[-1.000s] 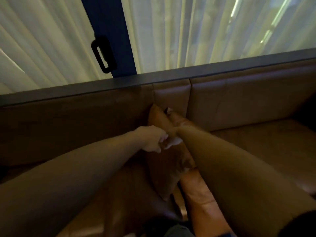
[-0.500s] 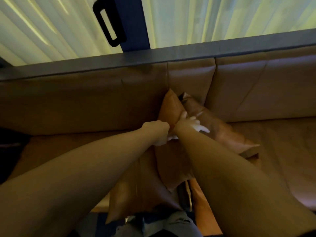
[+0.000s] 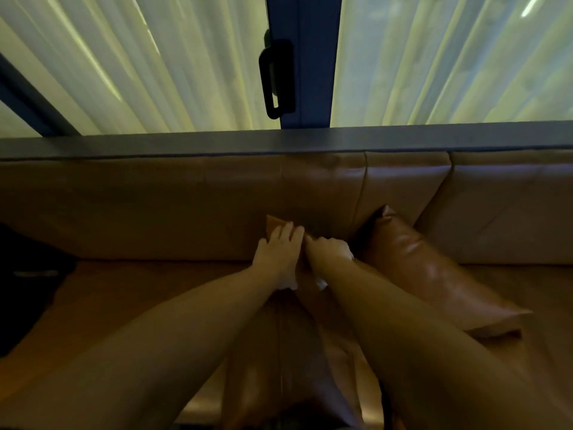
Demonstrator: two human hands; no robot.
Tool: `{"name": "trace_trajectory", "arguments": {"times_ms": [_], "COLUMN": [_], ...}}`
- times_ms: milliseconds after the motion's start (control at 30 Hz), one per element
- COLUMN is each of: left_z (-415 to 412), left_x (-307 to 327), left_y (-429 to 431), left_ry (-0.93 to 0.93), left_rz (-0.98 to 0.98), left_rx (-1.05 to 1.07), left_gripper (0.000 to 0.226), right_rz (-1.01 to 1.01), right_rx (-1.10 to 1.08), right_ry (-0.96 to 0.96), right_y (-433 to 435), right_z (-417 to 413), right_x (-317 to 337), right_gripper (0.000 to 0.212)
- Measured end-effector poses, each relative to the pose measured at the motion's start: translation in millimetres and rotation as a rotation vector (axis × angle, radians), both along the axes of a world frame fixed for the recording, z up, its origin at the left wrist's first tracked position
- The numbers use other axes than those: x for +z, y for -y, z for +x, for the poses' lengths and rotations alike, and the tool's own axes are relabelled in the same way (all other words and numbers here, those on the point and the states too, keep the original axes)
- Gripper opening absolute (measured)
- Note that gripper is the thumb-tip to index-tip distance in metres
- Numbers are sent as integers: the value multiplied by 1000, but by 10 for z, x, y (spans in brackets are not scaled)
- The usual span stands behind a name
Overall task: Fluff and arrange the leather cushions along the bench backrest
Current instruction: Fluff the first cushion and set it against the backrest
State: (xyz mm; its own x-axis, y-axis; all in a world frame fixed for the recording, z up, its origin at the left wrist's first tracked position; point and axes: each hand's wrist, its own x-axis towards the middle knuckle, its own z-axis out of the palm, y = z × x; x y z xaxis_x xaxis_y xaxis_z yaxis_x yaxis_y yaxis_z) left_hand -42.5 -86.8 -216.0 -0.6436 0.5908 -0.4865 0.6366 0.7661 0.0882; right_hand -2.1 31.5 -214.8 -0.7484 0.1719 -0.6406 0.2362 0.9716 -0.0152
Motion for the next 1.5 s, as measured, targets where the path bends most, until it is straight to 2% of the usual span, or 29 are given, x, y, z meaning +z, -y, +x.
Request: {"name": "trace_trajectory", "arguments": {"times_ms": [100,200,367,433,567,667,700,767,800,833,900,967,1067,1200,1333,1367,1433,1467,1500], "left_z": [-293,-582,-1129,-1366,-1749,-1941,-1965,-1972,-1963,-1981,-2089,-2216,-2398,-2638,-2768,-2826,-2986,-3084,-3189], "left_x": [74,302,760,895,1134,1416,1522,1690,1751,1794,1822,1845,1921,2139,2271,2251,2153,2088,2037], "left_y": [263,657,1517,1930,2646,2858,2880,2938,3004,3120,3521,4019,4556,4534,4162,4187,4469,4700,4978], "left_ry": [-28,-94,-157,-147,-59,-25,-30,37,99,142,165,118,-6,-119,-256,-270,-208,-96,94], "left_rz": [56,184,354,407,460,245,203,275,303,294,218,179,206,234,337,385,507,622,798], "left_rx": [-47,-48,72,142,222,135,96,78,113,148,222,285,404,363,187,190,207,230,306], "left_gripper": [144,143,118,102,94,107,115,115,110,105,101,107,110,77,56,59,76,81,84], "right_rz": [17,-6,-122,-71,113,152,114,121,121,152,82,69,-9,-37,-272,-270,-247,-241,-244], "right_rx": [96,115,7,36,137,192,209,322,373,398,230,253,205,186,139,107,44,21,9], "right_ry": [-17,-23,-251,-210,-128,-92,-83,-144,-189,-200,-216,-216,-254,-199,-396,-435,-445,-439,-442], "right_y": [267,584,1201,1422,1951,2418,2550,2765,2847,2941,3084,3142,3208,3565,4111,4219,4388,4453,4509], "right_z": [-256,-531,-872,-1020,-1412,-1741,-1836,-2034,-2115,-2141,-2212,-2257,-2356,-2471,-2743,-2829,-2951,-3011,-3074], "right_x": [335,705,1205,1443,1805,1949,1988,1989,1995,2078,2216,2317,2265,2281,2208,2183,2191,2206,2210], "right_gripper": [102,99,123,128,104,102,93,52,41,41,60,87,97,102,136,136,121,110,101]}}
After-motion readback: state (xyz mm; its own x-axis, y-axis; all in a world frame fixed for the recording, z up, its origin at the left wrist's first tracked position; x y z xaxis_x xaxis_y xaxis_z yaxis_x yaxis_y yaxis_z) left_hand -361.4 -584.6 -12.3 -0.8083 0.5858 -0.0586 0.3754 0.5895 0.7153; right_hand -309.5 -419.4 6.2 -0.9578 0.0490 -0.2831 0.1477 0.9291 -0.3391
